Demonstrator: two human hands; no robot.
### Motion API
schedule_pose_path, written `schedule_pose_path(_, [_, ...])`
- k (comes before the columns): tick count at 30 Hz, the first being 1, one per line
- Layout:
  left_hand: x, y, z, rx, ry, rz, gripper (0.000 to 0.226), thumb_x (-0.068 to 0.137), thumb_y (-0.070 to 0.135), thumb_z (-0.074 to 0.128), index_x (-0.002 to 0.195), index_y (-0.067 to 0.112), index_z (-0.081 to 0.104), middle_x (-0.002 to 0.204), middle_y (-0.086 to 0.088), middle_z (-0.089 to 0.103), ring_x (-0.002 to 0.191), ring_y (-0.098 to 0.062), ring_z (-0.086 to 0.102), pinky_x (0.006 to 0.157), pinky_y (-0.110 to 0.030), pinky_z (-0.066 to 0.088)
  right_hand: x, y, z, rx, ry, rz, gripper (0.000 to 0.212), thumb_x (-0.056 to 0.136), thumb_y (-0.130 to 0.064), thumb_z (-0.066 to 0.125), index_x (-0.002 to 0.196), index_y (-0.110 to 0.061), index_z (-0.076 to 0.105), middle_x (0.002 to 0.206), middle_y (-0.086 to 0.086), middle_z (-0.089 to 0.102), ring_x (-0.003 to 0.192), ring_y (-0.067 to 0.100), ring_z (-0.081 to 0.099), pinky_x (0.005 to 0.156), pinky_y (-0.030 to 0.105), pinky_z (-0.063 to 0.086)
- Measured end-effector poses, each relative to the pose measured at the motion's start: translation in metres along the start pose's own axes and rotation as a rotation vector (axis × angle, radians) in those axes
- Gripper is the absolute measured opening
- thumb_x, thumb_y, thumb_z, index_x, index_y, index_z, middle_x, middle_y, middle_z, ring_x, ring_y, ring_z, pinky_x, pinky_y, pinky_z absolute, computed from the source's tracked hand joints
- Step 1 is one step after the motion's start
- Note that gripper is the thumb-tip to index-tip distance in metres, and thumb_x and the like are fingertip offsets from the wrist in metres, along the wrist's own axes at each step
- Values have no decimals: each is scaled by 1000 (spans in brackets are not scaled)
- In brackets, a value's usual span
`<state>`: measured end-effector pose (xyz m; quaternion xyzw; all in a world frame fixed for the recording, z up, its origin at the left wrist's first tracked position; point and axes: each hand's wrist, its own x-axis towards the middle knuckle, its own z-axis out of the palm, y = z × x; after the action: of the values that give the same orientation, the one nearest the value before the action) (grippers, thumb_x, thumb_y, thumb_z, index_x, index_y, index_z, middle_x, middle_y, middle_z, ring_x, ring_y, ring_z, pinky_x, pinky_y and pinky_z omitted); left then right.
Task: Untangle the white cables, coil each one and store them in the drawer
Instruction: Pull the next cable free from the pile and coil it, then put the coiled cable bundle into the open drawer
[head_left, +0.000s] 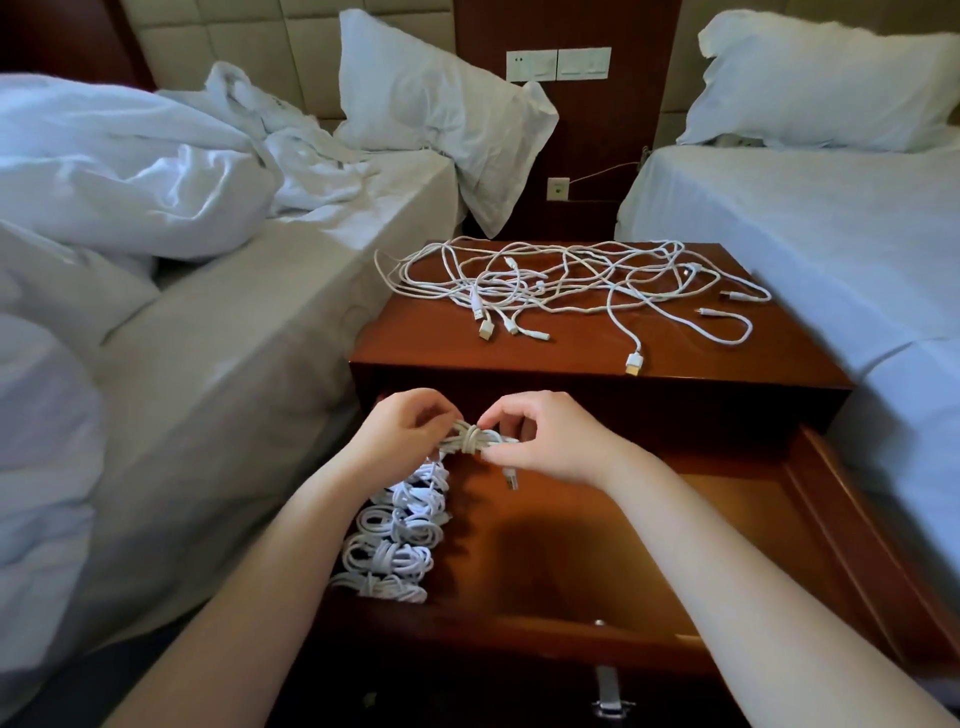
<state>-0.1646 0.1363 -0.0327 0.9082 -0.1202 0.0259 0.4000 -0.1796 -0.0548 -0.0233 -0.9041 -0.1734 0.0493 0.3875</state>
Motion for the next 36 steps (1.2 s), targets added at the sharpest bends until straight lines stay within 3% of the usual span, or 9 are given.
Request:
schedule_pose_path(5, [-23,-4,-2,-23,-91,0,5,90,13,61,88,11,66,73,1,67,62,-13,62,65,-29,51,-16,-1,5,-19,-74,11,19,80,-35,74,97,-27,68,83,-11,64,70,4,55,64,19,44])
schedule_pose_path(9, [-33,1,4,148,-275,62,5,89,13,63,84,13,66,73,2,64,62,-5,57,61,-16,44,-31,1,8,-67,-221,36,15,83,-32,71,95,-27,64,83,-13,59,76,4,55,66,18,41])
schedule_pose_path(11, [-36,-1,8,247,-368,82,4,88,17,64,85,16,67,77,3,66,68,-6,59,65,-17,46,-37,2,11,-87,-266,64,16,83,-31,71,96,-28,63,84,-14,59,76,2,55,66,18,40])
schedule_pose_path(15, [-39,-6,11,312,-426,116,4,85,16,67,87,14,70,83,2,68,79,-13,63,79,-35,51,-40,2,24,-138,-365,103,18,81,-29,69,96,-21,65,87,-7,65,80,9,59,73,31,48])
schedule_pose_path(19, [-41,-7,11,340,-473,126,5,82,19,71,79,16,70,77,6,65,77,-13,61,77,-33,49,-41,2,30,-212,-485,116,20,79,-27,67,95,-16,63,87,0,66,84,18,62,77,42,52])
schedule_pose_path(25, [-38,-8,10,392,-336,131,11,87,25,66,78,21,62,71,6,61,71,-17,59,70,-34,48,-41,4,34,-248,-519,116,17,80,-39,73,89,-27,66,88,-10,59,82,12,58,69,30,49])
schedule_pose_path(30, [-37,-11,13,433,-365,127,15,89,24,63,75,22,57,63,10,54,64,-16,54,68,-39,48,-36,1,43,-250,-509,61,16,82,-40,73,88,-27,66,79,-16,54,73,3,52,62,23,39])
schedule_pose_path(33, [-36,-10,13,429,-336,125,16,90,23,62,75,21,58,64,7,55,64,-16,53,65,-34,45,-35,-2,46,-236,-498,33,14,83,-39,72,86,-27,66,78,-16,55,69,2,51,60,22,38])
schedule_pose_path(36, [-36,-9,14,417,-271,138,14,91,22,61,82,12,66,66,4,58,61,-13,50,58,-23,38,-34,-3,46,-186,-491,61,14,84,-37,72,86,-25,66,78,-11,60,65,7,57,61,25,46])
